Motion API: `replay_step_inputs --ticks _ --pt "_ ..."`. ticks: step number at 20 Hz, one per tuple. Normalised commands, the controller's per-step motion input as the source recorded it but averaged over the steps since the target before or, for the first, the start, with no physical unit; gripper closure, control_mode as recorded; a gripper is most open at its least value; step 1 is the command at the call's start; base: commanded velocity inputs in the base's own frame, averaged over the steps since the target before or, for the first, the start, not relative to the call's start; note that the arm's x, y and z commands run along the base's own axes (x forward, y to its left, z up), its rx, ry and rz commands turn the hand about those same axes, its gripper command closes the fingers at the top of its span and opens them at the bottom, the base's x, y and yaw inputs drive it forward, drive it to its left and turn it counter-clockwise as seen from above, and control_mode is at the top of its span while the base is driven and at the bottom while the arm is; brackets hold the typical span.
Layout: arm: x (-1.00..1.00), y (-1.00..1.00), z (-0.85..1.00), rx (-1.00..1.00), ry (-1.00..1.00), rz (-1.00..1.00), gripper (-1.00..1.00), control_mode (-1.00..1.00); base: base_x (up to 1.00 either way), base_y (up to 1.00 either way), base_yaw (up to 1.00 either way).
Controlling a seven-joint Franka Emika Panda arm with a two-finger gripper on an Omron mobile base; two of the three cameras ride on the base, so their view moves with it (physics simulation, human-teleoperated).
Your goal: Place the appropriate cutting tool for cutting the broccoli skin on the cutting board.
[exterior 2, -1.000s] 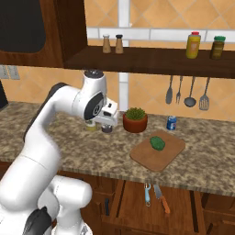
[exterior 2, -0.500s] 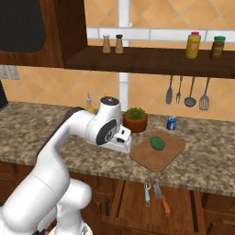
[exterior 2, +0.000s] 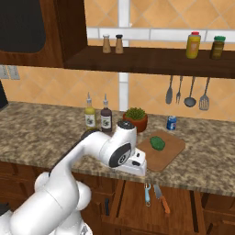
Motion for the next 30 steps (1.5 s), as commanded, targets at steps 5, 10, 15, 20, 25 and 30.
replay_step_inputs --ticks 5,10,15,20,25,30 --pt "0.01 -0.63 -0.41 0.00 0.10 0.00 -1.00 -1.00 0.00 0.00 0.00" --pt "-0.01 -0.36 -0.56 0.00 0.11 0.00 -1.00 -1.00 0.00 0.00 0.00" --pt "-0.01 -0.33 -0.69 0.00 0.04 0.00 -1.00 -1.00 0.00 0.00 0.00" --pt "-0.19 -0.42 -0.76 0.01 0.00 0.00 -1.00 -1.00 0.00 0.00 0.00" --pt "-0.35 -0.41 -0.70 0.02 0.00 0.00 -1.00 -1.00 0.00 0.00 0.00" --pt "-0.55 -0.20 -0.52 0.00 0.04 0.00 -1.00 -1.00 0.00 0.00 0.00"
